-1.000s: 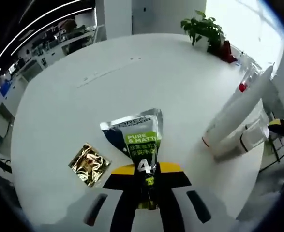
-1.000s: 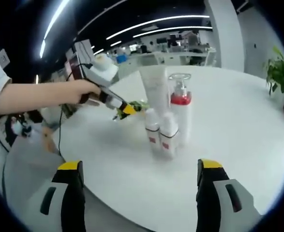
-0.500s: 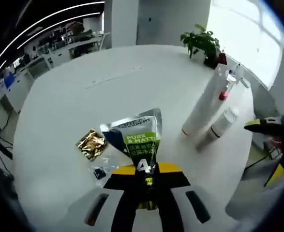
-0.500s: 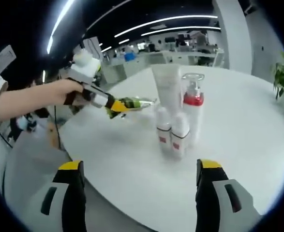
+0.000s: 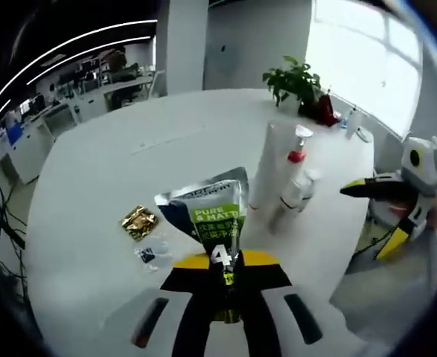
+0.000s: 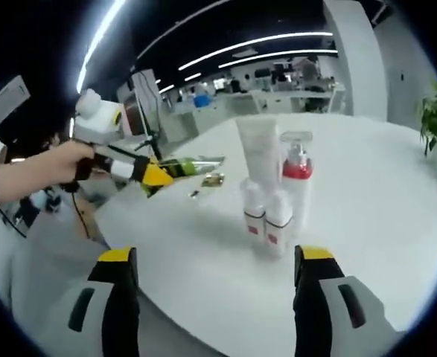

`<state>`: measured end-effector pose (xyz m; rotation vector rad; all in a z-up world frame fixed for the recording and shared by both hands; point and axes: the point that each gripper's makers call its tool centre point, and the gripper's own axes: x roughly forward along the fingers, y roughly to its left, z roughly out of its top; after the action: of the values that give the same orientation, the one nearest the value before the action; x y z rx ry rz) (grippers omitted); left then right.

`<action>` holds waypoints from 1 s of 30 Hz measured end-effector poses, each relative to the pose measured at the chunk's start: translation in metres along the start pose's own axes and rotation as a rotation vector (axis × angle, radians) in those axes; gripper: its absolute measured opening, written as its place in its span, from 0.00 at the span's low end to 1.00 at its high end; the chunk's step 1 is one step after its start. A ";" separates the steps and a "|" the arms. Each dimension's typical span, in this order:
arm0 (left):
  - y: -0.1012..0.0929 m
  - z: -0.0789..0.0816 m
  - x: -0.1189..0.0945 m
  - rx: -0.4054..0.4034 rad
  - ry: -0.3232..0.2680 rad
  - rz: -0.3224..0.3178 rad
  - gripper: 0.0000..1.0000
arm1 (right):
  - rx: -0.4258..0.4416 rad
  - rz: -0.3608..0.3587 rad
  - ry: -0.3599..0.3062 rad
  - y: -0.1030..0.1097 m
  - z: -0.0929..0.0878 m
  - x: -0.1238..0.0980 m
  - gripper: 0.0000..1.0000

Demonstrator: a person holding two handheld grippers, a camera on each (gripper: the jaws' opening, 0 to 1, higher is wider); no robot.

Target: Arrange the skincare products in the storage area until every visible bottle or jar stands upright without overlapping.

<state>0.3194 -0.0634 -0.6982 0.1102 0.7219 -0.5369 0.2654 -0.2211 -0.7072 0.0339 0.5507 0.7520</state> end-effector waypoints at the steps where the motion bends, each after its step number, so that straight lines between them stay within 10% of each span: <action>1: -0.003 0.000 -0.003 0.003 -0.007 -0.003 0.10 | -0.001 0.003 0.000 0.000 0.000 0.001 0.84; 30: -0.086 0.014 -0.048 0.004 -0.154 -0.196 0.09 | 0.269 0.276 -0.222 0.042 0.048 -0.010 0.50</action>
<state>0.2548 -0.1206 -0.6486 0.0011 0.5847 -0.7258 0.2554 -0.1889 -0.6520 0.4455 0.4363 0.9239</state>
